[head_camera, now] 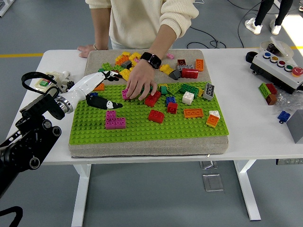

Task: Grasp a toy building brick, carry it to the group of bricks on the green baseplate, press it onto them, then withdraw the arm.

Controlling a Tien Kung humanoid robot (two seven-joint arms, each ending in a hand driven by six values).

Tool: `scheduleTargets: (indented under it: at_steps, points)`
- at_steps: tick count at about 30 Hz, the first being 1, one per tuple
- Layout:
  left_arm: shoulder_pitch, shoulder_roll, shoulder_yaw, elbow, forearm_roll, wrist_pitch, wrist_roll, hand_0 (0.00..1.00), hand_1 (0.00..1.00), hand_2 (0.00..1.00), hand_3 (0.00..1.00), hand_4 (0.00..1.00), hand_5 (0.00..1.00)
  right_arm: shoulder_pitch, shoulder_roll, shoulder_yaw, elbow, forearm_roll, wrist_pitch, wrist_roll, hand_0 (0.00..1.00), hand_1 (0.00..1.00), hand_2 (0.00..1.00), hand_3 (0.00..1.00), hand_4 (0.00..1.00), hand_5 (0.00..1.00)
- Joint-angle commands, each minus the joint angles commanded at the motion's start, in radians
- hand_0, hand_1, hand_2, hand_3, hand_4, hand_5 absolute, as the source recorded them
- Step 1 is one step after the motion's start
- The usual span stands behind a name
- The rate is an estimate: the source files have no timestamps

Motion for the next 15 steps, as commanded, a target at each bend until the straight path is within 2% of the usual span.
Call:
scheduleTargets:
  at_steps: [5,6,11,12,15]
  points:
    - [0.000,0.003,-0.005,0.000,0.004,0.036,-0.011,0.774,0.748,0.769,0.849,0.998,0.109,-0.002,0.000,0.002,0.000,0.000,0.001,0.000,0.751,0.674,0.725,0.661,0.915,0.484]
    - [-0.001,0.004,-0.006,0.002,0.001,0.050,-0.017,0.724,0.687,0.696,0.765,0.989,0.065,-0.001,0.000,0.001,0.000,0.000,0.001,0.000,0.751,0.674,0.725,0.661,0.915,0.485]
    - [-0.005,0.005,-0.011,0.003,-0.009,0.084,-0.036,0.724,0.687,0.696,0.765,0.989,0.065,0.000,0.000,0.003,0.000,0.001,0.001,-0.001,0.751,0.674,0.725,0.661,0.915,0.485]
    - [-0.006,0.006,-0.012,0.003,-0.012,0.089,-0.040,0.679,0.670,0.602,0.738,0.837,0.002,0.000,0.000,0.003,0.000,0.000,0.001,-0.001,0.751,0.673,0.724,0.660,0.915,0.484]
    - [-0.007,0.007,-0.015,0.002,-0.019,0.100,-0.046,0.679,0.670,0.602,0.738,0.837,0.002,0.000,0.000,0.002,0.000,0.000,0.001,-0.001,0.751,0.673,0.724,0.660,0.915,0.484]
